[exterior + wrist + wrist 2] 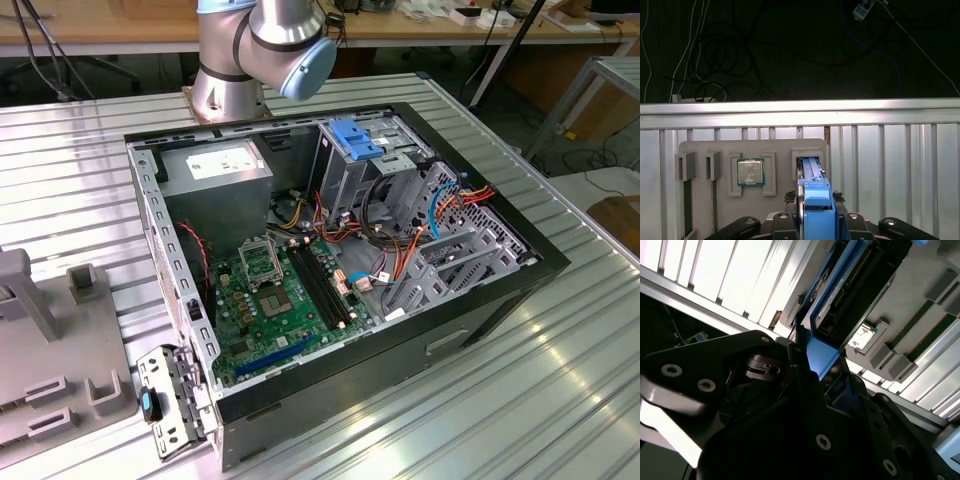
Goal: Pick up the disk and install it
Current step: 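Pick up the disk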
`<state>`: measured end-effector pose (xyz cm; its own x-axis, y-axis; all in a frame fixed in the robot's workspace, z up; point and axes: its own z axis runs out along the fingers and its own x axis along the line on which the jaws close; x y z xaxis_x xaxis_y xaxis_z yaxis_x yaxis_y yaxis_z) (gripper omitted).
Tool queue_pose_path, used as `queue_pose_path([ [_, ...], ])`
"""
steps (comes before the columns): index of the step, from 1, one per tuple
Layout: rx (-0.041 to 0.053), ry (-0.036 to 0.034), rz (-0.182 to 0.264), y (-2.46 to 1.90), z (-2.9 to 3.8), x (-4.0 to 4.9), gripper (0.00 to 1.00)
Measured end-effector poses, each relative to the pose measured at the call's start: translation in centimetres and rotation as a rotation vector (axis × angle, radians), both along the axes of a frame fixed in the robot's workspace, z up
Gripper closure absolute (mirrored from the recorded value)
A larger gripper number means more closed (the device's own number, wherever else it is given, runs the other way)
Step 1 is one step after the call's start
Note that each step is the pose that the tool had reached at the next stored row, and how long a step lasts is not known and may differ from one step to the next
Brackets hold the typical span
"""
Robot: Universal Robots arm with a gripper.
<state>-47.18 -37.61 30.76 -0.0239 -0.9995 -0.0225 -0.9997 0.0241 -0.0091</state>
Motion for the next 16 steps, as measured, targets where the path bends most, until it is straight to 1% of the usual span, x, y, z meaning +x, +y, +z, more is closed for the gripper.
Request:
queue_pose_path([
  [10, 0.0, 0.0, 0.0, 0.0, -0.01, 0.0, 0.63],
  [16, 0.0001, 0.0, 0.008, 0.0, -0.01, 0.0, 0.63],
])
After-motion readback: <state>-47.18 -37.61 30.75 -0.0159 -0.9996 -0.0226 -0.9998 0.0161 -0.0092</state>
